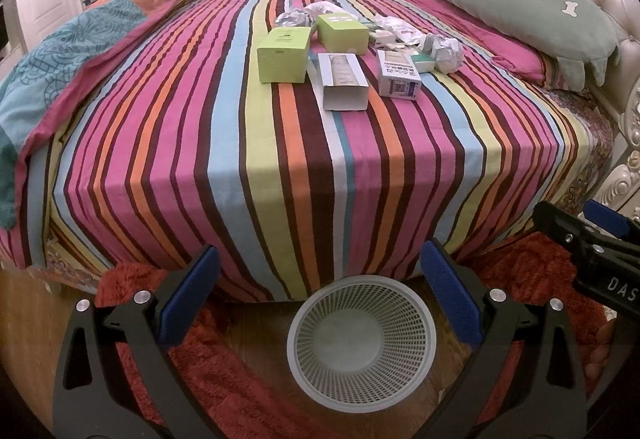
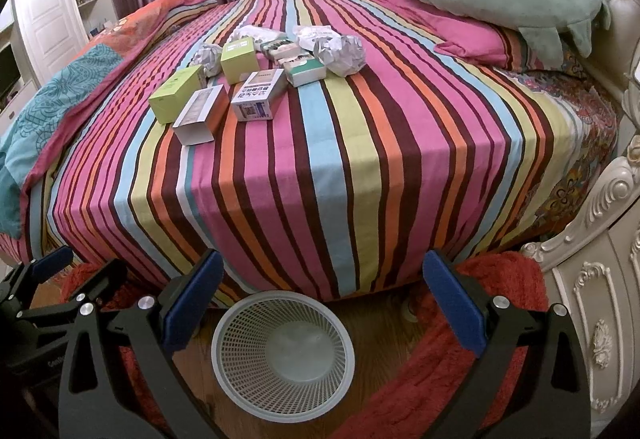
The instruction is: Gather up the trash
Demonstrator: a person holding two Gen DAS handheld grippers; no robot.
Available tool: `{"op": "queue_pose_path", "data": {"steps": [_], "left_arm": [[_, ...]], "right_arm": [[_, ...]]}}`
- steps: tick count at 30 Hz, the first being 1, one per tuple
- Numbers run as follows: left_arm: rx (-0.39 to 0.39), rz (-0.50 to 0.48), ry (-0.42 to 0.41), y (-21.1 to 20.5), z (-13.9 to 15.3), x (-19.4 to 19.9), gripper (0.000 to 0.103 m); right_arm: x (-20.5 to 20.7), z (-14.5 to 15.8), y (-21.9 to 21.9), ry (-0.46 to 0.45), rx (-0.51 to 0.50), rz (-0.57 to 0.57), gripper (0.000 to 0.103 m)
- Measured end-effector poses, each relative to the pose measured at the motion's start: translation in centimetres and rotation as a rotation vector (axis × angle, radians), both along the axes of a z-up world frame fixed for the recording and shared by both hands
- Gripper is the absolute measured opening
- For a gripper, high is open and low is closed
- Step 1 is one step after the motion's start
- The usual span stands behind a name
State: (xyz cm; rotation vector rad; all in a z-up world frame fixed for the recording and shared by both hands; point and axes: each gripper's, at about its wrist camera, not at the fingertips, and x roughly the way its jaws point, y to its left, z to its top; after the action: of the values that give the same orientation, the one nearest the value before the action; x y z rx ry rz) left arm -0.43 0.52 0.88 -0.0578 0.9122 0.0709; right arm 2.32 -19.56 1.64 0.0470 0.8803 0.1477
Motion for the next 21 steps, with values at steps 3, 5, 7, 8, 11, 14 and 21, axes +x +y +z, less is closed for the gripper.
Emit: {"op": "queue_pose_path", "data": {"steps": [3,5,7,8,11,14,21], "left_arm": [[0.000,0.000,0.000,0.00,0.00,0.00,0.097],[0.000,-0.001,0.000,0.01,0.01,0.01,0.097],[-0.001,-0.001,0.000,0.03,0.01,0.02,0.097],[-0.001,0.000,0.000,0.00,0.00,0.01,0.097],[-0.001,0.000,0.000,-0.01,0.00,0.01,0.097],[-0.001,0.000,0.001,0.00,-0.01,0.00,0.097],[-0.006,0.002,0.006,0.12,-0.13,0.07,0.097]], "right_arm": [[-0.01,0.01,0.01,0.001,-0.001,0.002,0.096],[0.00,-0.07,0.03,0.001,-0.002,0.006,0.096],[0.00,-0.11,0.11,0.002,-0.004,0.010,0.096],[-0.02,-0.14,0.13,0.002,-0.005,0.012,0.096],[-0.02,-0.20,0.15,0.005,-0.002,0.015,0.096],[-0.06,-0.16,0.14,0.005,-0.001,0.014,0.096],[-0.26,0.05,0.54,-0.024,-0.018,0.028,0.096]]}}
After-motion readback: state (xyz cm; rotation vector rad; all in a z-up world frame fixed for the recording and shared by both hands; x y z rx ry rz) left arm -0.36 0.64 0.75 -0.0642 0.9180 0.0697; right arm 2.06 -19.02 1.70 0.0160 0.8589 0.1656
